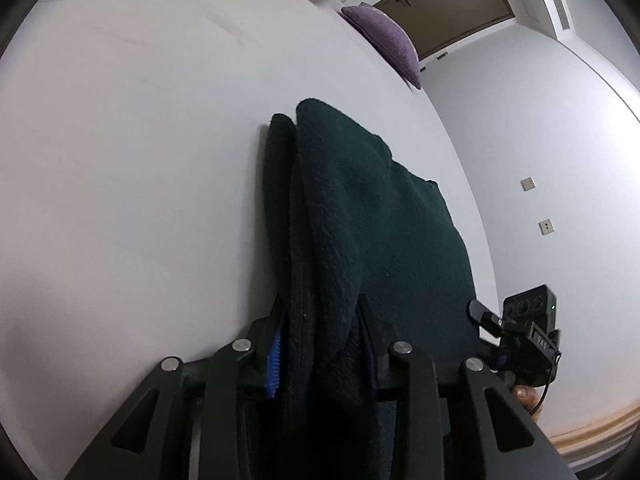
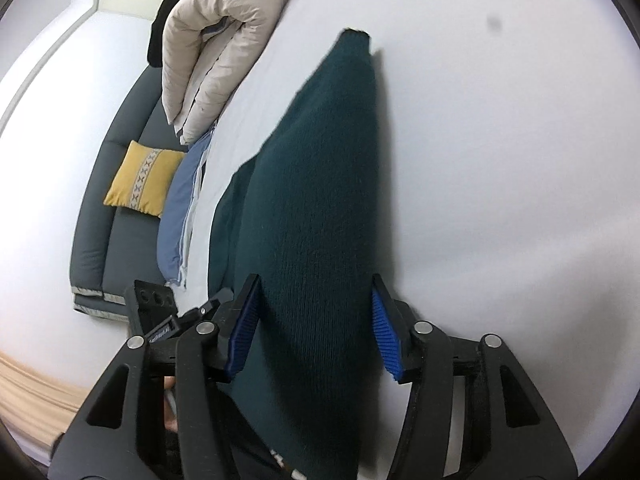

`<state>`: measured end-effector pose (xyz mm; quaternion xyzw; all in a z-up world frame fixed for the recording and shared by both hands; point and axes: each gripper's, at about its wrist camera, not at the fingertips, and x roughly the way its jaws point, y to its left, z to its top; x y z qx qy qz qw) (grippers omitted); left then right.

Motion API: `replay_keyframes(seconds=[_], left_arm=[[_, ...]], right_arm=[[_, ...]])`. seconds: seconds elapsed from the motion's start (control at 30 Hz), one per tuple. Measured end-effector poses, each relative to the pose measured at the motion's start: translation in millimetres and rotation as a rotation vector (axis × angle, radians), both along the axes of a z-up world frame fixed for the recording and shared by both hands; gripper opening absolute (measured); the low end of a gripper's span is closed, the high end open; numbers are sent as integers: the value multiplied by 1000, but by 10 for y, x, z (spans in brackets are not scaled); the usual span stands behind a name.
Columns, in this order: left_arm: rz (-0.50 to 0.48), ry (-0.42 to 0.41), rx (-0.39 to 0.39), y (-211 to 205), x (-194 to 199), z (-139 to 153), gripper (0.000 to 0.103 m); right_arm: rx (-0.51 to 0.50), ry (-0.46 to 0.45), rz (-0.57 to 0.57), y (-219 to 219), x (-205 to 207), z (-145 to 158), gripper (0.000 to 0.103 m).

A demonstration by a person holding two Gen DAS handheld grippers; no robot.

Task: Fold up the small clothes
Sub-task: 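Release the sweater and lift both grippers away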

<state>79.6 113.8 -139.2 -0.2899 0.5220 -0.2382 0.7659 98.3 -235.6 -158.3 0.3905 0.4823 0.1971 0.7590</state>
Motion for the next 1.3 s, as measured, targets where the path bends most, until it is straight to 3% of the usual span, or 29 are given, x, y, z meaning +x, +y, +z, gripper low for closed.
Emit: replay_keyframes(seconds=[0.2, 0.33, 0.4, 0.53, 0.67, 0.77, 0.83, 0.87, 0.97, 1.13, 1.3], left_arm=[[29, -6, -4, -84, -126, 48, 30], [37, 3, -46, -135, -68, -14, 33], [36, -7, -42, -150, -75, 21, 35], [81, -37, -9, -114, -131, 190, 49], [120, -169, 137, -77, -285, 605, 63], [143, -337, 346, -208, -516, 1018, 75], [184, -460, 498, -345, -696, 1263, 88], [217, -527, 559, -387, -805, 1384, 101], [285, -723, 636, -563, -1115, 1715, 103], [403, -864, 812, -834, -1384, 2044, 103], [523, -1049, 895, -909, -1768, 2306, 103]], right_arm=[[-29, -42, 24, -219, 186, 173, 38], [20, 21, 22, -351, 308, -94, 39], [50, -5, 15, -398, 255, -162, 42], [-52, -11, -15, -449, 116, -12, 52], [-197, -96, -70, -485, -123, 392, 54], [-375, -181, -117, -406, -356, 771, 62], [-493, -233, -138, -288, -472, 1003, 66], [-570, -283, -145, -188, -575, 1149, 67], [-688, -384, -160, 24, -783, 1458, 76], [-793, -589, -219, 360, -1151, 1970, 103], [-859, -713, -273, 622, -1413, 2341, 103]])
